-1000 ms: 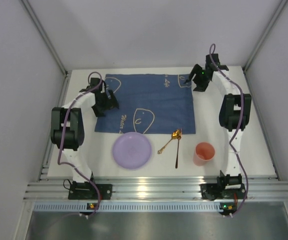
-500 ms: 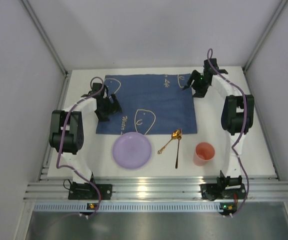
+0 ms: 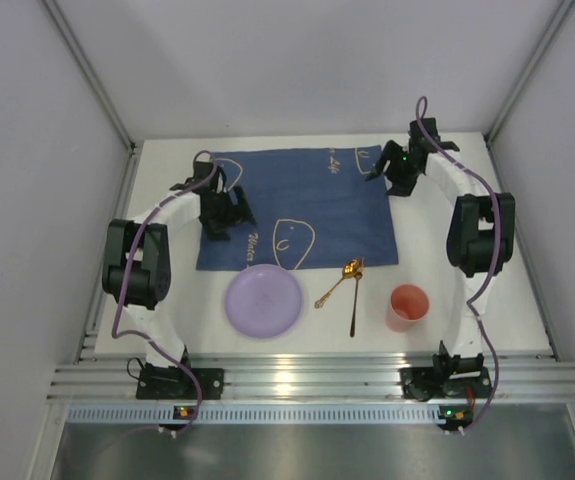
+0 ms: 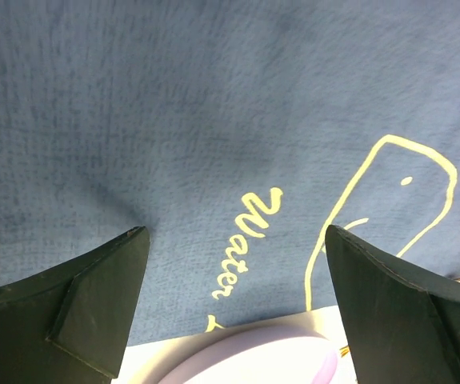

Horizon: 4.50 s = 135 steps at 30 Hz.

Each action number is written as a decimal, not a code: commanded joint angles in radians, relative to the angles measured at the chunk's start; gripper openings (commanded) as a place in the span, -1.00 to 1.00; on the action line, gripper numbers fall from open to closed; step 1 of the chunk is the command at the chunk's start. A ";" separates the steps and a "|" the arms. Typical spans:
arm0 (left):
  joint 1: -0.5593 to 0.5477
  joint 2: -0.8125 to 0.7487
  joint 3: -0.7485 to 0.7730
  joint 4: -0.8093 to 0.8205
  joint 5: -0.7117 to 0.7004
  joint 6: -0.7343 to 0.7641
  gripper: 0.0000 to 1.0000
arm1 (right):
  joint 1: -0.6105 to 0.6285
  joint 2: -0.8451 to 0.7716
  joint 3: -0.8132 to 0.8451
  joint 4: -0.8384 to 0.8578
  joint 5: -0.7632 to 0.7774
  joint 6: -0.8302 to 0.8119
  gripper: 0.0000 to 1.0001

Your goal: Set the dinner table for one person

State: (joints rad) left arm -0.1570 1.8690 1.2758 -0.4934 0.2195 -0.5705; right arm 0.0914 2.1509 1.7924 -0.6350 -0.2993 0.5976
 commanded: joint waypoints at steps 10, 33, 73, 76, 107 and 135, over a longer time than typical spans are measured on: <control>-0.004 -0.169 -0.093 -0.039 0.214 0.184 0.92 | 0.008 -0.223 -0.137 0.012 0.043 -0.081 0.49; -0.013 -0.338 -0.391 -0.065 0.261 0.265 0.38 | -0.002 -0.263 -0.241 -0.022 0.058 -0.107 0.50; -0.158 -0.110 0.068 -0.145 0.259 0.264 -1.00 | -0.074 -0.318 -0.412 0.034 0.025 -0.107 0.50; -0.156 0.020 0.251 -0.149 0.173 0.213 -1.00 | -0.074 -0.322 -0.418 0.034 0.017 -0.107 0.50; -0.082 0.552 0.708 -0.508 -0.011 0.204 0.10 | -0.125 -0.398 -0.490 0.015 0.022 -0.116 0.50; -0.046 0.633 0.863 -0.386 0.046 0.213 0.02 | -0.125 -0.601 -0.522 -0.138 0.103 -0.182 0.61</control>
State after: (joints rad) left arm -0.2077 2.4416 2.1452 -0.9493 0.2752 -0.3721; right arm -0.0292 1.6493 1.2694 -0.7074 -0.2249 0.4442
